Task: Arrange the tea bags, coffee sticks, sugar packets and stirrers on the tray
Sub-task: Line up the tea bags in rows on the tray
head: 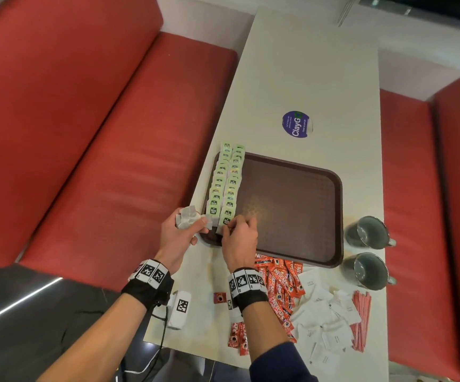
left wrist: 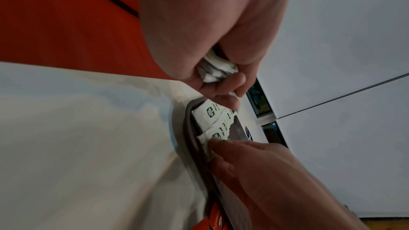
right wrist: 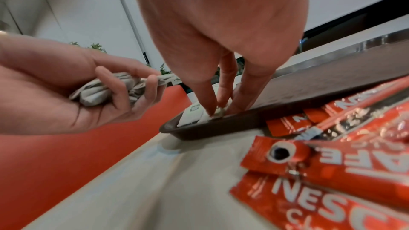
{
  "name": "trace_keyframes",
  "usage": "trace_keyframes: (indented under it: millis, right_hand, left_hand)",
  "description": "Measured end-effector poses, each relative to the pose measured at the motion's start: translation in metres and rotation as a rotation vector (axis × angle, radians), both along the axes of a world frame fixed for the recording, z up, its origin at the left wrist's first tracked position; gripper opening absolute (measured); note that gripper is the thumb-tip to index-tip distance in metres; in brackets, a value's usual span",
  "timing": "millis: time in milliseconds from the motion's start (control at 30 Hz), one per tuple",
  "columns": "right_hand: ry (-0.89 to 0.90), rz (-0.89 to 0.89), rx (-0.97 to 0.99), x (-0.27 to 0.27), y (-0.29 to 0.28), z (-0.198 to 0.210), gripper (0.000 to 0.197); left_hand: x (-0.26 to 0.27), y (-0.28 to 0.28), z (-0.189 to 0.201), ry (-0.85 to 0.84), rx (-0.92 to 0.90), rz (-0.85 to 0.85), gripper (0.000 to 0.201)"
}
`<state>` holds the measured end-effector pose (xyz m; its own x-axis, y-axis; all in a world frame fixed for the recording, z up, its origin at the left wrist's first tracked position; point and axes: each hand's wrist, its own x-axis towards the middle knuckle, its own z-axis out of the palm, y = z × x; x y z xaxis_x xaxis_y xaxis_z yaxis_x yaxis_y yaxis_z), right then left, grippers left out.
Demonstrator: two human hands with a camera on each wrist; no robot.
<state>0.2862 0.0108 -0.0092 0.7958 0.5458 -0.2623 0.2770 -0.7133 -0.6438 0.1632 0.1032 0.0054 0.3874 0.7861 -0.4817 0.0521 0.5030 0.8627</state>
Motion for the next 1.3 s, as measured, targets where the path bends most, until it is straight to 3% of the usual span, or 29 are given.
trace_keyframes:
  millis: [133,267,333,433,567,733,867,1033,1300]
  right_hand:
    - [0.02,0.004,0.179,0.002,-0.001,0.002,0.017]
    - [0.561,0.003,0.381,0.007,0.001,0.024,0.019]
    - [0.633,0.013,0.386,0.009,0.0,0.029,0.017]
    - [0.563,-0.018,0.392,0.014,-0.002,0.031,0.01]
    - [0.201,0.0,0.419,0.014,-0.004,0.032,0.008]
    - [-0.027,0.208,0.469,0.002,-0.002,0.024,0.022]
    - [0.032,0.28,0.428,-0.004,-0.007,0.021,0.021]
    - [0.258,0.147,0.43,0.002,-0.01,0.029,0.011]
    - [0.188,0.109,0.229,0.004,0.004,0.013,0.016]
  left_hand:
    - [-0.001,0.0,0.003,-0.018,-0.013,-0.014,0.024]
    - [0.0,0.0,0.005,-0.042,-0.003,-0.046,0.024]
    - [0.0,0.0,0.005,-0.044,-0.001,-0.056,0.024]
    - [-0.002,0.0,0.006,-0.019,0.009,-0.053,0.025]
    - [-0.008,0.005,-0.002,0.049,-0.03,0.005,0.024]
    - [-0.005,0.007,0.003,-0.04,-0.09,-0.117,0.028]
    - [0.001,0.014,0.004,0.024,-0.01,-0.132,0.026]
    - [0.002,0.022,0.003,0.092,0.117,-0.254,0.014]
    - [-0.002,0.028,-0.007,0.337,0.344,-0.233,0.005]
